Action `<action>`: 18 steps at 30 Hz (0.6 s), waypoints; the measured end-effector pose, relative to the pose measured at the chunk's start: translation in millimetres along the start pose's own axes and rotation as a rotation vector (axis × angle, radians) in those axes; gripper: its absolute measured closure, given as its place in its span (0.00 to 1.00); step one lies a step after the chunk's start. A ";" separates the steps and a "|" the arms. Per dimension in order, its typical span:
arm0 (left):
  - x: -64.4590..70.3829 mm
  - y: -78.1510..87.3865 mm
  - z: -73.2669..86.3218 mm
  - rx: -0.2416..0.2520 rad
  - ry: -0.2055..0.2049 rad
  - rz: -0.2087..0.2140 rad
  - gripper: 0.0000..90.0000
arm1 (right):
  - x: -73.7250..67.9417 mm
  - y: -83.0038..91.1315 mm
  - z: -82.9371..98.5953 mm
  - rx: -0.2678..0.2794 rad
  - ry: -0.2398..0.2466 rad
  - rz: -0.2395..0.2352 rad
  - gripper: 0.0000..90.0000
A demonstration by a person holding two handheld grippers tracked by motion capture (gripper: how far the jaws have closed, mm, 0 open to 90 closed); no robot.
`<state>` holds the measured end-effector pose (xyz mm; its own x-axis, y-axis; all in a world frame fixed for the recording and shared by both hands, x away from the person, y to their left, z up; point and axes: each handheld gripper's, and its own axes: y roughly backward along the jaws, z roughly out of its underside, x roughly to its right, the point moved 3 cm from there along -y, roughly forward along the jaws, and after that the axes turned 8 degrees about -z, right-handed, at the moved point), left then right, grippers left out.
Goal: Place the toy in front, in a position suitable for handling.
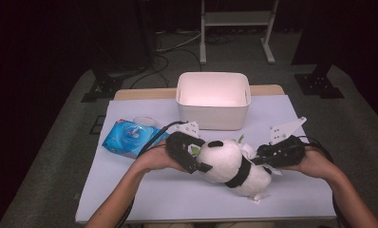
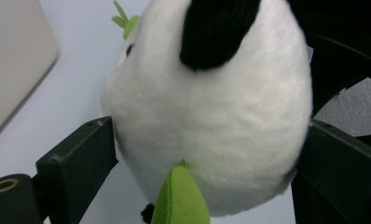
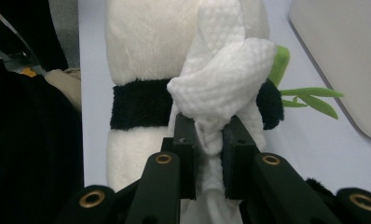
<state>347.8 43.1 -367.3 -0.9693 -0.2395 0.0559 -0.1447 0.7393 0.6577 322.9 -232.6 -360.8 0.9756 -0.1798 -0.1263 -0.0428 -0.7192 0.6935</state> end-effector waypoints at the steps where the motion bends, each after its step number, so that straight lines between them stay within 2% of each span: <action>1: 0.3 -2.1 1.2 -0.003 -0.001 0.005 0.06 | 0.1 0.3 1.1 0.000 -0.006 0.000 0.86; 4: -0.4 -9.3 2.9 0.004 0.010 0.024 0.05 | 0.9 1.1 3.9 0.003 -0.013 0.000 0.86; 7: -0.6 -9.2 2.3 0.024 0.014 0.030 0.14 | 0.6 1.3 5.1 0.011 -0.014 -0.001 0.86; 10: -1.5 -2.9 -1.0 0.042 0.017 0.028 0.25 | 0.2 1.4 4.1 0.041 -0.024 -0.005 0.87; 14: -0.9 7.5 -6.4 0.039 0.007 0.007 0.26 | 0.7 -0.3 -4.4 0.077 -0.005 -0.015 0.87; 18: -2.1 25.9 -12.6 0.051 0.006 -0.016 0.26 | 2.3 -6.2 -12.0 0.094 0.012 -0.020 0.87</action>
<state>348.6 54.8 -340.9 -0.9654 -0.2558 0.0503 -0.1708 0.7665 0.6191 328.1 -220.5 -356.8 0.9788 -0.1577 -0.1307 -0.0430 -0.7822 0.6216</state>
